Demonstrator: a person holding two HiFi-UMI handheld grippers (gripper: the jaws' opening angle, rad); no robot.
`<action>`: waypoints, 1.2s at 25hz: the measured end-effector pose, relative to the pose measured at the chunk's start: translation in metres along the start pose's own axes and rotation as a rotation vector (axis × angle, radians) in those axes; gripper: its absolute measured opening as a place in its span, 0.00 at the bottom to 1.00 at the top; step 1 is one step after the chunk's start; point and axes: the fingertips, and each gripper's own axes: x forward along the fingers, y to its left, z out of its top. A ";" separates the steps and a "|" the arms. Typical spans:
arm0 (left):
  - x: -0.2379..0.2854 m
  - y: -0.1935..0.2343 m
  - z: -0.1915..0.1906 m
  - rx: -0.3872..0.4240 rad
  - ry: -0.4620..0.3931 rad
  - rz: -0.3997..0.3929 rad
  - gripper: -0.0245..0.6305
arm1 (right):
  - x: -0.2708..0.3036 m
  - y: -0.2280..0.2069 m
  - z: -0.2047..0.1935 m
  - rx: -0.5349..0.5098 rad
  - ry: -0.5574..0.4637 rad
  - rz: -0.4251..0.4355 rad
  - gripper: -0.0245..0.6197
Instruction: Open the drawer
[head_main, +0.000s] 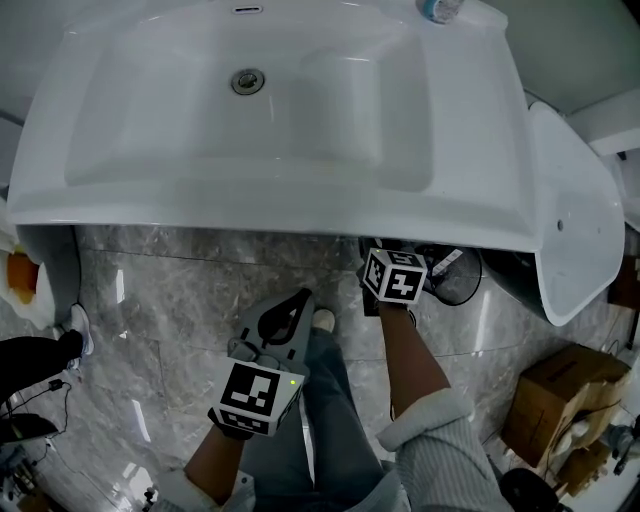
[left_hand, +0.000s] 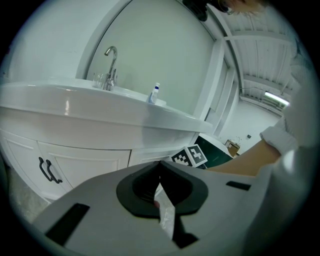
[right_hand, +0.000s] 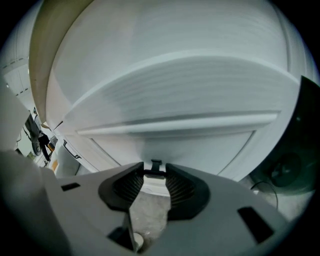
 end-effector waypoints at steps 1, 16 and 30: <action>0.001 -0.002 0.001 0.002 -0.001 -0.002 0.06 | 0.000 0.000 0.000 -0.004 0.005 0.005 0.26; -0.003 -0.003 -0.007 0.000 0.010 0.002 0.06 | -0.010 0.007 -0.009 -0.085 0.013 0.020 0.24; -0.026 -0.011 -0.018 0.023 0.023 -0.017 0.06 | -0.027 0.015 -0.028 -0.174 0.024 0.045 0.22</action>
